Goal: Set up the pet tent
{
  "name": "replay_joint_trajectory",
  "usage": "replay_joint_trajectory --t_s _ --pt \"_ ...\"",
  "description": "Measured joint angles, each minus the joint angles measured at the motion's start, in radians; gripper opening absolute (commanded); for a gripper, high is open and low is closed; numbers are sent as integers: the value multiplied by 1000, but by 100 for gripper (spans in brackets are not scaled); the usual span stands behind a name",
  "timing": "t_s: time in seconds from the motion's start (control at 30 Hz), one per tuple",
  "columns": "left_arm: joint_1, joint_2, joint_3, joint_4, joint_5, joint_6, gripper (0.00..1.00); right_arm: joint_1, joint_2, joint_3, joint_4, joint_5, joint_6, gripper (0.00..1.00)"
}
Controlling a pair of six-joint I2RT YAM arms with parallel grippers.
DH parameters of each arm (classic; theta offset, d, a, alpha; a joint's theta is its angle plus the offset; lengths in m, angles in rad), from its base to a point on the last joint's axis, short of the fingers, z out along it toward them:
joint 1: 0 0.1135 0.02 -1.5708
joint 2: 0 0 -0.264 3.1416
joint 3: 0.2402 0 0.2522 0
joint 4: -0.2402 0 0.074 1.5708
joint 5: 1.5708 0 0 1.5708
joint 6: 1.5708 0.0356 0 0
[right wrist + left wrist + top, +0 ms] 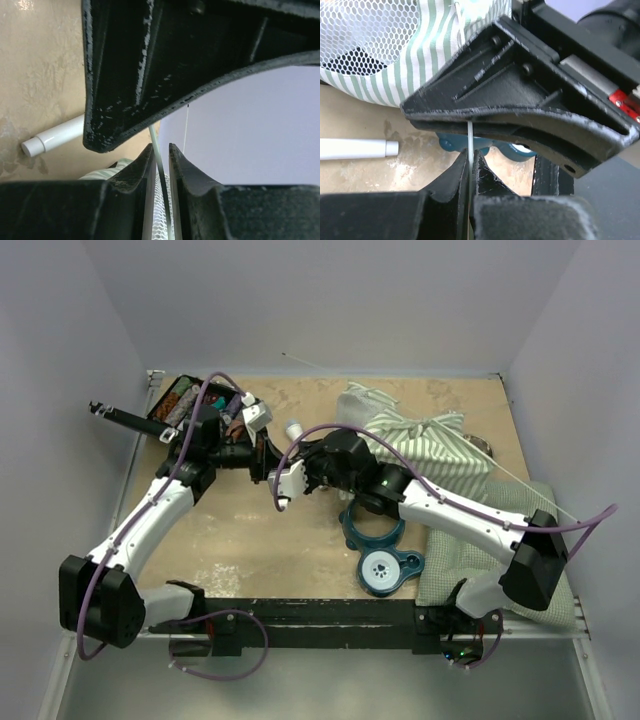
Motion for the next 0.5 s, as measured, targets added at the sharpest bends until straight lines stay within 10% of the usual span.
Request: replay_joint_trajectory --t_s 0.13,0.27,0.5 --pt "0 11 0 49 11 -63 7 10 0 9 -9 14 -24 0" --pt "11 24 -1 120 35 -124 96 6 -2 14 -46 17 -47 0" --pt "219 -86 -153 433 48 -377 99 -16 -34 23 -3 -21 -17 0"
